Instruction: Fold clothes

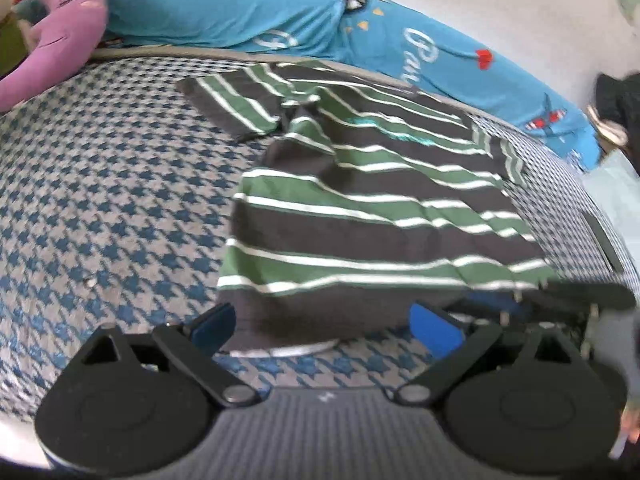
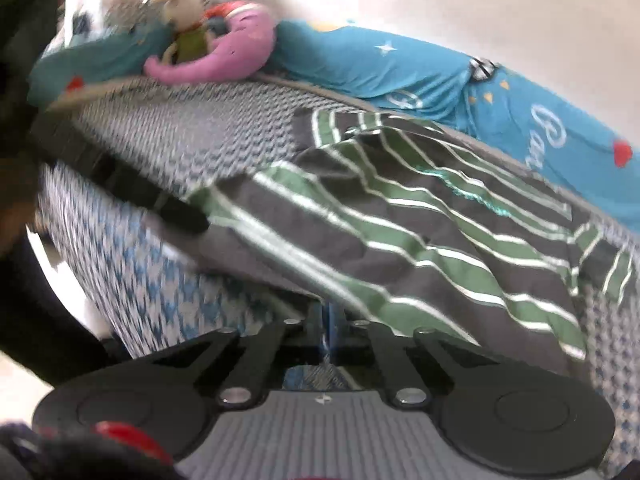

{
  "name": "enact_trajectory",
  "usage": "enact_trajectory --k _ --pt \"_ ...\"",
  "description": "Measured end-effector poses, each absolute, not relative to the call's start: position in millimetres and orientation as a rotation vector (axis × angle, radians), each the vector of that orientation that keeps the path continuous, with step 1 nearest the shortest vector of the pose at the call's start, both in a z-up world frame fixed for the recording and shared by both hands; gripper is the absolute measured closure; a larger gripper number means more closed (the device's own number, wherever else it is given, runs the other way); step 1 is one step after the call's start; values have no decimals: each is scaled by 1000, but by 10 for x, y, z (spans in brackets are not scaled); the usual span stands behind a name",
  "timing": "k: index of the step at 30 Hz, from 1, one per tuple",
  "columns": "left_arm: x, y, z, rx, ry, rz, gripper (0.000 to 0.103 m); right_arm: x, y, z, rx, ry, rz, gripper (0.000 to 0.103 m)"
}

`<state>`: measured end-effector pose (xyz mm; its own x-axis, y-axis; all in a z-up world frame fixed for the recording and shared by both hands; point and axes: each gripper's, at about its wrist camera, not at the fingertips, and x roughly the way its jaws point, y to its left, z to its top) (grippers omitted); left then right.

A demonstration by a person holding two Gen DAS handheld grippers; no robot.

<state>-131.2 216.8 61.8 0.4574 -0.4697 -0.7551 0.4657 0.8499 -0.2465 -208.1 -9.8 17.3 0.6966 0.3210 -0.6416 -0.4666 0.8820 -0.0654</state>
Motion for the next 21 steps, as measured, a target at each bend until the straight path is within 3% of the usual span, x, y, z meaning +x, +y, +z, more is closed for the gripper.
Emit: enact_trajectory --k 13,21 --pt "-1075 2014 406 -12 956 -462 5 -1633 -261 228 -126 672 331 100" --pt "-912 2027 351 -33 949 -375 4 -1818 -508 417 -64 621 299 95"
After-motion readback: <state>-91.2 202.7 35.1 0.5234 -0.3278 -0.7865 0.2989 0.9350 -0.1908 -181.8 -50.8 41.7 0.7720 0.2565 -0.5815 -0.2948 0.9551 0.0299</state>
